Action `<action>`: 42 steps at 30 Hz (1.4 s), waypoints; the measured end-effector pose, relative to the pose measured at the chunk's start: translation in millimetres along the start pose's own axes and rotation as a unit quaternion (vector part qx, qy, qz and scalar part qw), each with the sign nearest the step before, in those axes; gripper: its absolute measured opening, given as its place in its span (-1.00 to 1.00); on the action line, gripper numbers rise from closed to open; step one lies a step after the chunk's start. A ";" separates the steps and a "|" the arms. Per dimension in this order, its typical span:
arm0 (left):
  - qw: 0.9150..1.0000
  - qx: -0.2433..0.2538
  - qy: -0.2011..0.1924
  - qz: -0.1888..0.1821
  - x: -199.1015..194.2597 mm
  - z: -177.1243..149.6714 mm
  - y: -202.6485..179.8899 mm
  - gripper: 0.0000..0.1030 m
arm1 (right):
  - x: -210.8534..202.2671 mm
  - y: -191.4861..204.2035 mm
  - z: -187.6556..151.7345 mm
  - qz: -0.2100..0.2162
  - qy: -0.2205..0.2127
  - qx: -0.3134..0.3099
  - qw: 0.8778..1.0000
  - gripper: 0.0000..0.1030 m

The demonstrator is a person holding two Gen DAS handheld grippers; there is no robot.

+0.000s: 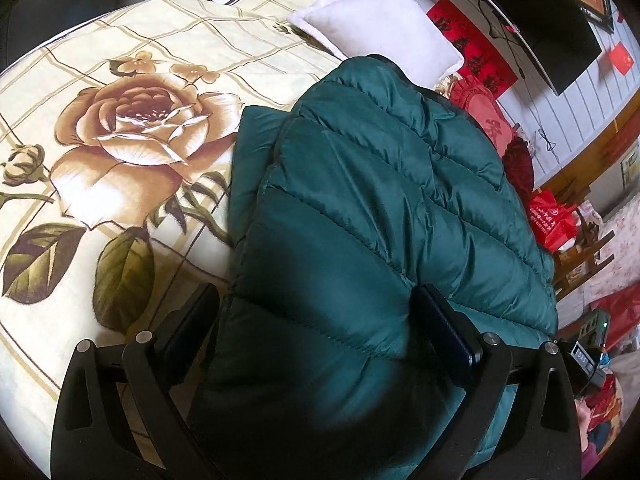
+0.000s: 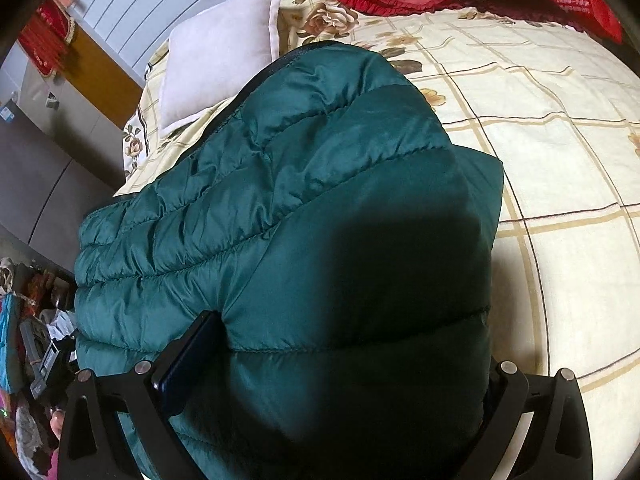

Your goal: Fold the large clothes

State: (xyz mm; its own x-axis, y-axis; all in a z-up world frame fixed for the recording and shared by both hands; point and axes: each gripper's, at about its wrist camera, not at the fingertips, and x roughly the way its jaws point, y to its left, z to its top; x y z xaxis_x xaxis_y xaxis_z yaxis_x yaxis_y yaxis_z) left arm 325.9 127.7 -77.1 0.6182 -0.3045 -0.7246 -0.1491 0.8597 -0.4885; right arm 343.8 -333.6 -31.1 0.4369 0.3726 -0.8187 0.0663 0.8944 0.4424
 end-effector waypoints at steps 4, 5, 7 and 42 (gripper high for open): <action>1.000 0.016 0.006 -0.001 1.7 0.2 -6.5 0.89 | -2.6 6.8 -4.2 0.000 -0.008 -0.010 1.000 0.97; 1.000 0.025 0.006 -0.004 0.8 -0.3 -10.1 0.75 | -4.9 10.6 -6.8 -0.003 -0.015 -0.016 1.000 0.87; 0.999 0.037 0.005 -0.008 -2.4 -1.5 -15.8 0.52 | -11.3 18.0 -11.9 -0.005 -0.023 -0.028 0.999 0.66; 0.986 0.105 -0.055 0.115 -172.2 -131.9 -17.6 0.31 | -155.3 70.6 -159.6 -0.123 -0.087 -0.089 0.985 0.57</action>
State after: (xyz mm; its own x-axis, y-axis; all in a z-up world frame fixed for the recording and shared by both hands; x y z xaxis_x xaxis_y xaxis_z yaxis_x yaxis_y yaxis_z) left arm 120.3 110.9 -7.8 0.6680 -0.0557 -0.7421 -0.1391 0.9703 -0.1980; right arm 137.5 -288.8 68.8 0.5759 0.1052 -0.8107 0.0380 0.9872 0.1551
